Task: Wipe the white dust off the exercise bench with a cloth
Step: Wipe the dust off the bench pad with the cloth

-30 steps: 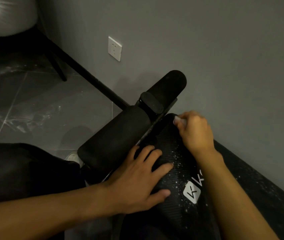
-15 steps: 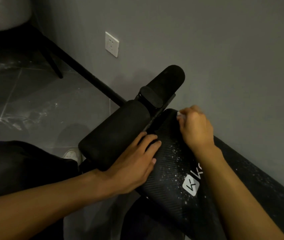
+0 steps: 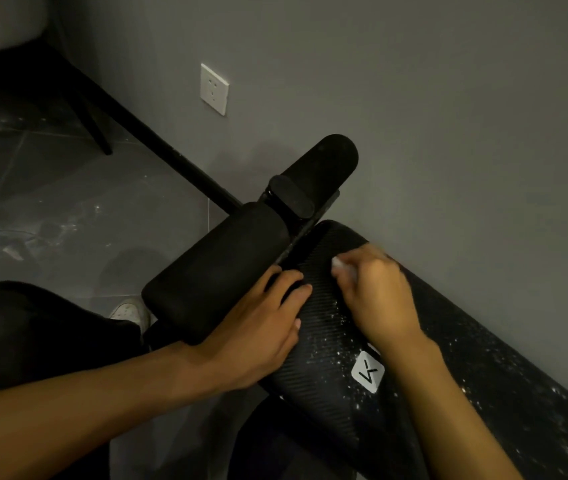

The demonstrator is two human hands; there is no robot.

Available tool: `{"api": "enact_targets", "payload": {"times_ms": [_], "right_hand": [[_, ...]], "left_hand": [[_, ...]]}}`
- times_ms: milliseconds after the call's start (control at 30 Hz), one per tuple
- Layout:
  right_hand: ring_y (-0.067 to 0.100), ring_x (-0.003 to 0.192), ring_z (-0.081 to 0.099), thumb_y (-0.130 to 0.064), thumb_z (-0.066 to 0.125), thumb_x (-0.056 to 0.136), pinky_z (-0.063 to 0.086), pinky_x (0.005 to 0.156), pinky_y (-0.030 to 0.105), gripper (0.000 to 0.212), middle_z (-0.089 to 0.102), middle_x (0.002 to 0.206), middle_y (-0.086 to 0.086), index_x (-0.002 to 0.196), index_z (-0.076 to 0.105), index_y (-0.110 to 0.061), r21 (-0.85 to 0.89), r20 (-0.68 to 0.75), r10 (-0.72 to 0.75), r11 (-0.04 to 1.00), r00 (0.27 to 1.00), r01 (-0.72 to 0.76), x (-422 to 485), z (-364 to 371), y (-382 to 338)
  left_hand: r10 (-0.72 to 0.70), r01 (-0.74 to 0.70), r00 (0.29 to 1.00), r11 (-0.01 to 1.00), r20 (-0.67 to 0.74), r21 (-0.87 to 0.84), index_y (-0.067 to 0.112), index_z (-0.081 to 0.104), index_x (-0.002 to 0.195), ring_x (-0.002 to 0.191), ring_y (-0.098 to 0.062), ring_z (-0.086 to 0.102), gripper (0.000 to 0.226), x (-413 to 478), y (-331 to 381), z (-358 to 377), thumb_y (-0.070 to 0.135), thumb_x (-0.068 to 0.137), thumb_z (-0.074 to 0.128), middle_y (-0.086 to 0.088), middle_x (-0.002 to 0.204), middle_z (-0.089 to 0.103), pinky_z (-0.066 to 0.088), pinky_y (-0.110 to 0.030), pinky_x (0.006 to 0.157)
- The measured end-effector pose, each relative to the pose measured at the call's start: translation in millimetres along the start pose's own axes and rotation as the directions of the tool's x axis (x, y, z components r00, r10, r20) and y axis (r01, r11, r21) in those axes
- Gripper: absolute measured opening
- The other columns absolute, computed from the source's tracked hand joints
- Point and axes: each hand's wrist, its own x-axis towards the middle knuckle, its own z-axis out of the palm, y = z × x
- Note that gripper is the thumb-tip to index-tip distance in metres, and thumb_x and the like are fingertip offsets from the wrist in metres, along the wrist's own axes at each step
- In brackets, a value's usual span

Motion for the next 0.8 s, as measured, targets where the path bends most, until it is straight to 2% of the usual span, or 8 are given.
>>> {"api": "enact_targets", "payload": {"times_ms": [100,233,333,467,533,633,700,800], "right_hand": [[0.005,0.087,0.059,-0.037,0.057,0.099,0.053,0.079,0.029,0.02,0.058,0.105,-0.012,0.11,0.069,-0.025,0.067,0.03,-0.083,0.994,0.996,0.081,-22.6,-0.3,-1.5],[0.018,0.095,0.064,-0.039,0.054,0.101,0.055,0.081,0.041,0.025,0.061,0.11,-0.001,0.115,0.067,-0.023,0.014,-0.027,0.092,0.996,0.995,-0.092,21.6,0.7,26.6],[0.027,0.098,0.065,-0.034,0.056,0.101,0.051,0.079,0.037,0.026,0.062,0.113,0.005,0.116,0.069,-0.018,-0.033,-0.091,0.149,0.988,0.985,-0.153,43.7,-1.4,35.4],[0.006,0.089,0.062,-0.039,0.052,0.1,0.056,0.08,0.033,0.025,0.061,0.107,-0.007,0.113,0.067,-0.023,0.107,0.011,0.032,0.994,0.999,-0.033,0.3,1.1,21.7],[0.001,0.088,0.06,-0.042,0.052,0.098,0.056,0.078,0.029,0.024,0.059,0.104,-0.014,0.11,0.067,-0.028,0.155,0.077,-0.064,0.987,0.995,0.051,-23.2,-1.4,16.3],[0.003,0.094,0.06,-0.043,0.055,0.096,0.057,0.084,0.035,0.023,0.059,0.109,-0.015,0.112,0.065,-0.031,0.104,0.068,-0.033,0.994,0.997,0.025,-10.9,-5.0,23.5],[0.011,0.098,0.062,-0.038,0.057,0.098,0.057,0.086,0.04,0.023,0.06,0.114,-0.007,0.116,0.065,-0.026,0.001,0.025,0.009,1.0,1.0,-0.009,1.9,-6.6,23.3],[0.01,0.096,0.061,-0.033,0.056,0.099,0.056,0.083,0.035,0.02,0.057,0.112,-0.008,0.116,0.064,-0.026,-0.023,0.04,-0.076,0.997,0.996,0.077,-8.9,-0.7,5.2]], "left_hand": [[-0.008,0.008,1.0,1.0,0.014,-0.008,0.013,0.055,0.14,0.133,-0.027,0.046,0.052,-0.2,0.6,0.9,0.035,0.096,0.038,-0.005,0.145,0.051,0.033,-0.031,0.111],[0.009,-0.009,1.0,1.0,-0.006,0.005,0.011,0.057,0.138,0.131,-0.027,0.044,0.051,0.1,-0.7,0.0,0.033,0.096,0.039,-0.008,0.142,0.053,0.017,-0.023,0.113],[0.016,-0.016,1.0,1.0,-0.013,-0.012,0.009,0.058,0.137,0.13,-0.027,0.044,0.05,-0.6,0.2,0.3,0.032,0.096,0.039,-0.009,0.14,0.055,0.013,-0.022,0.113],[-0.002,-0.001,0.999,0.998,-0.047,-0.061,0.012,0.056,0.141,0.135,-0.023,0.037,0.053,-0.7,-0.3,5.0,0.034,0.097,0.036,-0.005,0.146,0.05,0.021,-0.028,0.112],[-0.008,0.003,0.999,0.994,-0.048,-0.109,0.012,0.054,0.142,0.137,-0.021,0.033,0.053,-1.5,-1.6,4.7,0.035,0.098,0.036,-0.004,0.148,0.047,0.018,-0.026,0.113],[0.0,-0.006,0.999,0.991,-0.045,-0.135,0.011,0.055,0.141,0.136,-0.02,0.031,0.052,-0.3,-2.2,0.2,0.033,0.098,0.038,-0.005,0.147,0.048,0.003,-0.016,0.113],[0.01,-0.016,0.999,0.992,-0.046,-0.126,0.009,0.056,0.14,0.135,-0.021,0.032,0.051,0.1,-0.8,-1.3,0.031,0.097,0.039,-0.007,0.145,0.049,-0.004,-0.013,0.113],[-0.007,0.002,0.999,0.993,-0.046,-0.114,0.01,0.055,0.141,0.136,-0.023,0.034,0.051,-0.2,1.3,-0.7,0.031,0.097,0.039,-0.007,0.146,0.049,0.004,-0.018,0.113]]}}
